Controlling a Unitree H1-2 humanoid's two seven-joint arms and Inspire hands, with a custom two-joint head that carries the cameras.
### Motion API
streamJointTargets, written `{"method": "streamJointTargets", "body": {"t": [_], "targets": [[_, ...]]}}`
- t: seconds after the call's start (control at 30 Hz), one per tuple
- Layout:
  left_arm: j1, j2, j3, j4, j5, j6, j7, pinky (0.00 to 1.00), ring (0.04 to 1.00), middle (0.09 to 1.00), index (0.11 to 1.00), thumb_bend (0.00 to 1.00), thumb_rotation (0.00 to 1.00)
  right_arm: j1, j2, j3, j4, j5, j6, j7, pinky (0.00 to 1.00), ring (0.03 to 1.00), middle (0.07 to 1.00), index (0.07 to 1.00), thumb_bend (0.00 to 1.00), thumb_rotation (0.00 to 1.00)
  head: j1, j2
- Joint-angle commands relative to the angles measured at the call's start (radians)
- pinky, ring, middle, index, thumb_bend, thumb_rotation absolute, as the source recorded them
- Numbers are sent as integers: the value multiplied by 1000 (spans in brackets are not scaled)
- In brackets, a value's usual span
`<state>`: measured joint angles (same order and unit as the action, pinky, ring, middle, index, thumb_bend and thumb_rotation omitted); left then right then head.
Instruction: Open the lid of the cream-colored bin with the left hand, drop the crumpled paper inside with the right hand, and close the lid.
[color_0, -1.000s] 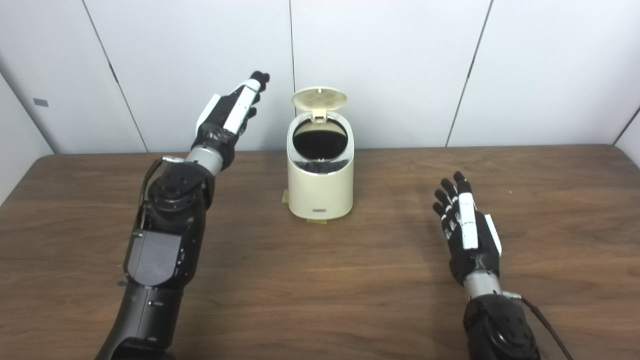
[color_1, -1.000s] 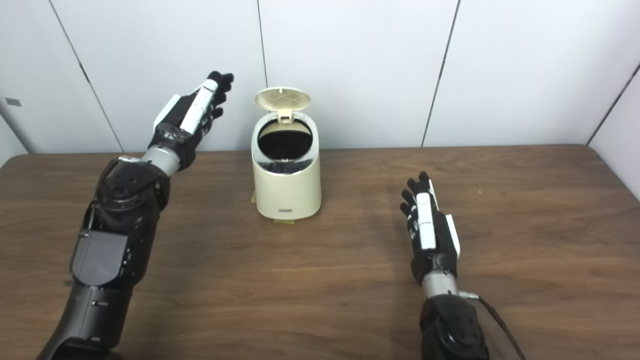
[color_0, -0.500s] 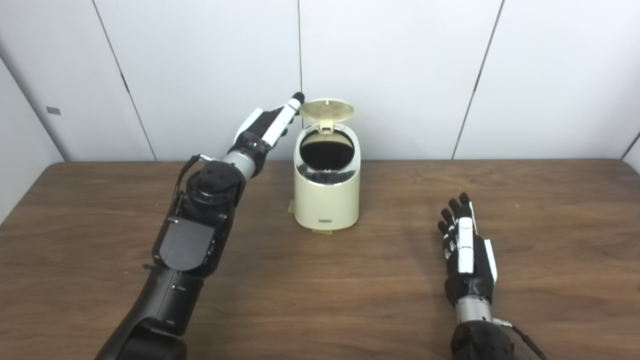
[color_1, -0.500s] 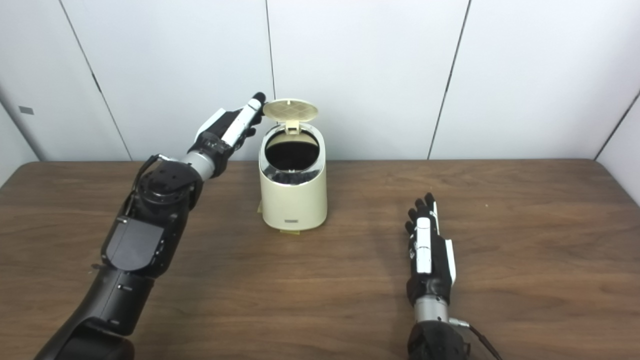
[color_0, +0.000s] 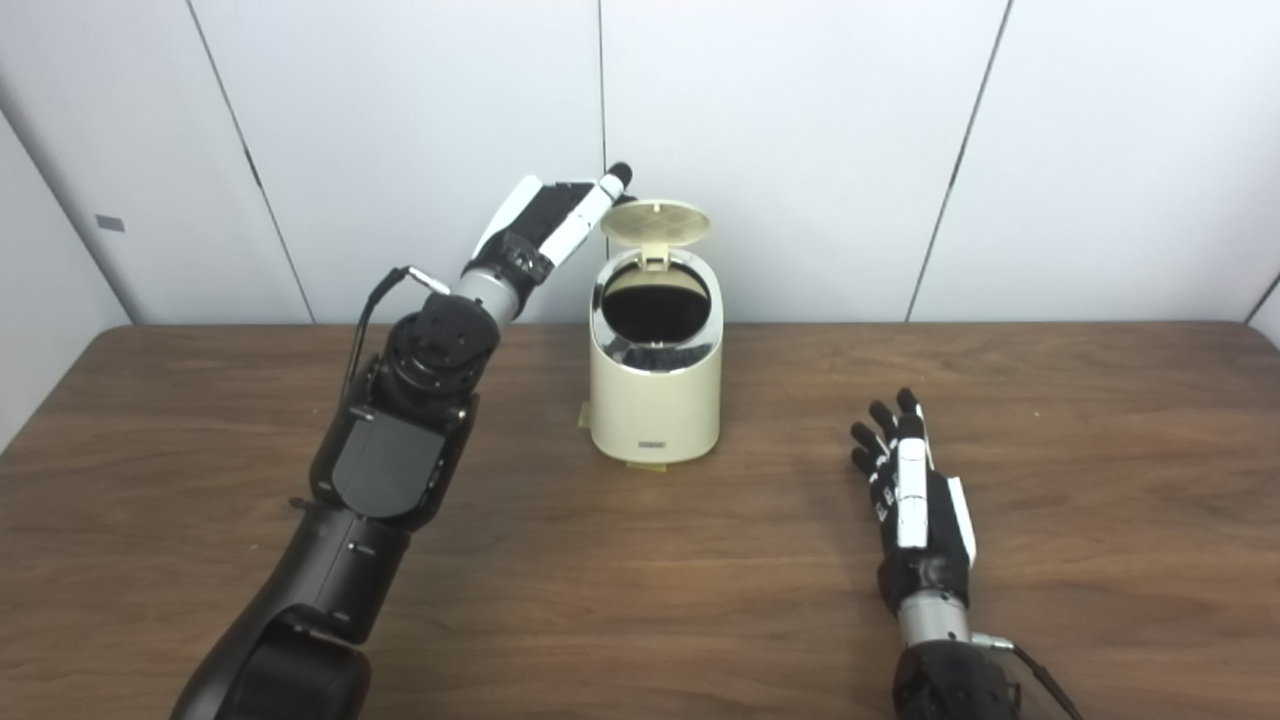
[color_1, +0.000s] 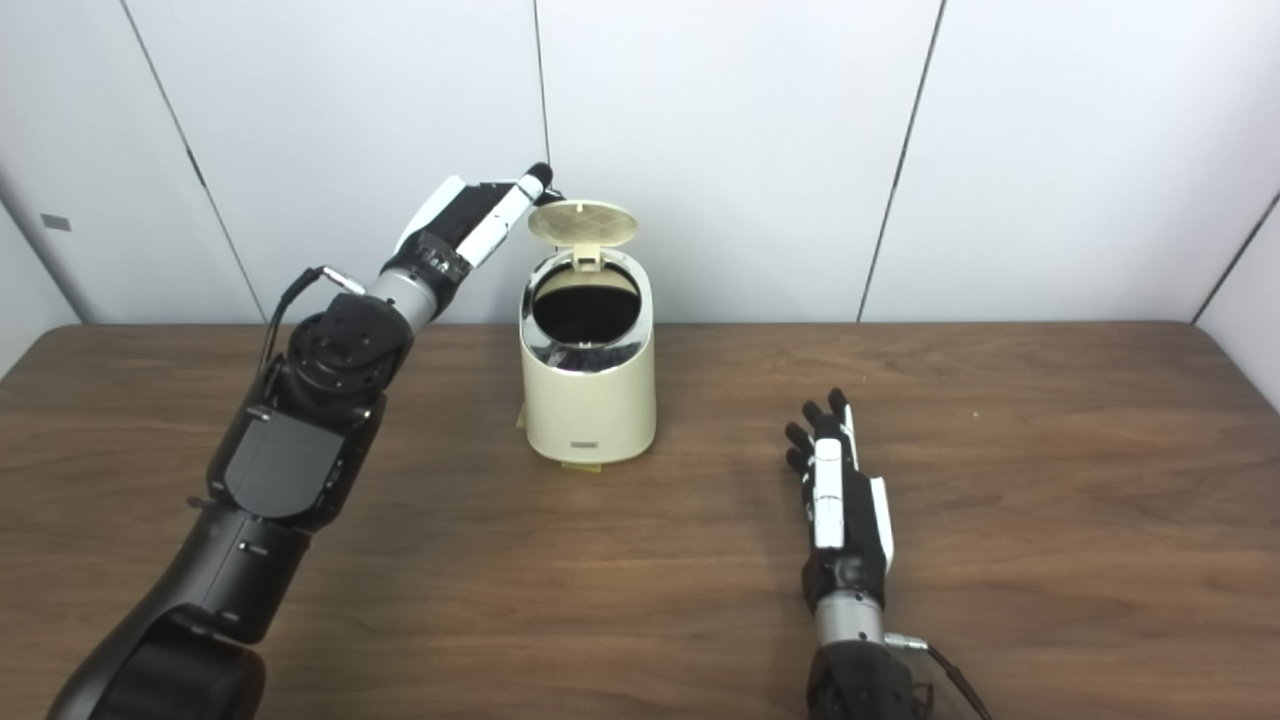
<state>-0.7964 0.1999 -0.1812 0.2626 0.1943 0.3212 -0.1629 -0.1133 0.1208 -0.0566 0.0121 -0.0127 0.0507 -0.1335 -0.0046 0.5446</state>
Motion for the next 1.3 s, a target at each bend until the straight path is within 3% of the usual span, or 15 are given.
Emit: {"method": "streamJointTargets", "body": {"t": [0.0, 0.17, 0.3, 0.47, 0.83, 1.03, 1.27], "targets": [[-56, 12, 3, -50, 21, -32, 12, 1000, 932, 834, 627, 398, 1000, -33, -1, 10, -19, -10, -1, 1, 903, 901, 945, 1000, 593, 1000, -8, 1], [-61, 33, -37, -65, 99, -35, 5, 1000, 919, 828, 627, 410, 1000, -27, -8, 7, -19, -2, 5, 5, 911, 910, 950, 1000, 603, 1000, -14, 2], [-60, 48, -80, -85, 182, -31, 13, 842, 868, 814, 625, 462, 1000, -30, -13, 0, -14, -1, 3, -2, 935, 924, 954, 1000, 607, 1000, -17, -3], [-51, 67, -119, -100, 236, -104, 1, 789, 881, 841, 621, 462, 971, -28, -18, -3, -20, 5, 22, -1, 926, 916, 947, 1000, 561, 1000, -17, -4], [-44, 132, -245, -72, 439, -275, -5, 852, 925, 864, 644, 543, 1000, -30, 7, -30, -50, 70, 81, -9, 941, 917, 939, 1000, 592, 1000, -17, -3], [-29, 145, -274, -69, 520, -323, -14, 846, 911, 855, 648, 556, 1000, -38, 8, -34, -50, 82, 93, -17, 939, 918, 936, 1000, 579, 1000, -19, 0], [-18, 161, -306, -70, 606, -343, -60, 863, 913, 857, 661, 482, 984, -47, 8, -43, -64, 114, 106, -15, 977, 931, 941, 1000, 538, 1000, -18, 1]]}}
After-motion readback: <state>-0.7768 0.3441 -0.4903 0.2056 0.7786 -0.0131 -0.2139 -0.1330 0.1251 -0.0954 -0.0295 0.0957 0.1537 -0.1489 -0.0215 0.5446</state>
